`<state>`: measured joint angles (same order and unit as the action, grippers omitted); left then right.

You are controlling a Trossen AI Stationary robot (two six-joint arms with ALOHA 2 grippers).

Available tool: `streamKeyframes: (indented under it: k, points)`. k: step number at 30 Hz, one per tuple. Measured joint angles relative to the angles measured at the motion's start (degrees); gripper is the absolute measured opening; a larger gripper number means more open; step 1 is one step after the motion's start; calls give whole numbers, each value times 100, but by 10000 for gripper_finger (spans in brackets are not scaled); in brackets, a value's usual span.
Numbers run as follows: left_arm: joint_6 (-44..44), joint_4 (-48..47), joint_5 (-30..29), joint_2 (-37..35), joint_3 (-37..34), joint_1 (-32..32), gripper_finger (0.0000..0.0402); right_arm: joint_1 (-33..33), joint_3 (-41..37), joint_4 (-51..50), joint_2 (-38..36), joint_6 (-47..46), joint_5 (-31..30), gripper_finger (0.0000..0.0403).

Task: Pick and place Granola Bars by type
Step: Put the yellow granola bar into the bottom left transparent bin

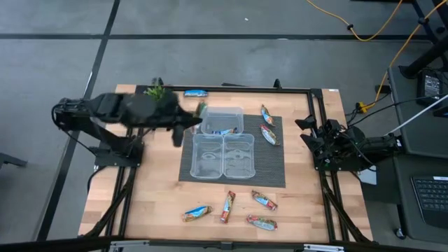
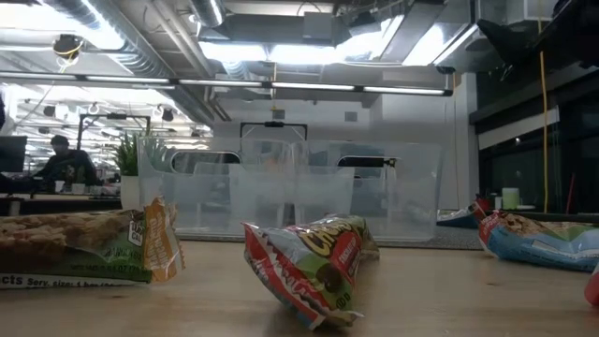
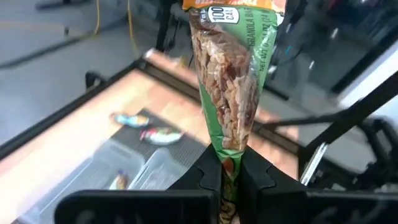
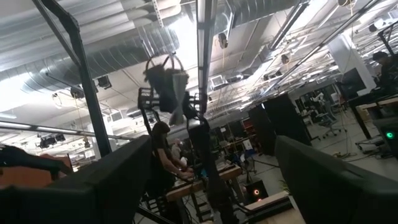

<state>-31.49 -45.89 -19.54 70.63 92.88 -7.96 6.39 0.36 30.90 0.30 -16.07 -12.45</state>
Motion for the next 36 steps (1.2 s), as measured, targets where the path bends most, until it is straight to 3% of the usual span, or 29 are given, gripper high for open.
streamKeyframes:
  k: [3,7,13,17,26,32,36]
  points:
    - [175,-660,646,424,470,574,9,0,0,-20,0,13,0,344]
    - [396,-981,1034,741,784,920,10,0,0,-22,0,17,-2,344]
    - [335,-1620,1005,1182,715,1047,12,0,0,-119,0,9,-2,344]
    - [119,-1681,1047,1597,-8,859,12,0,0,-253,0,2,-1,344]
    - [-642,216,1626,1923,-2040,528,16,0,0,-319,1,-15,-1,344]
    - [-1080,497,1808,1932,-2763,411,17,0,0,-319,0,-16,-2,344]
    - [-1129,520,2096,1932,-2865,382,29,0,0,-319,1,-10,-4,344]
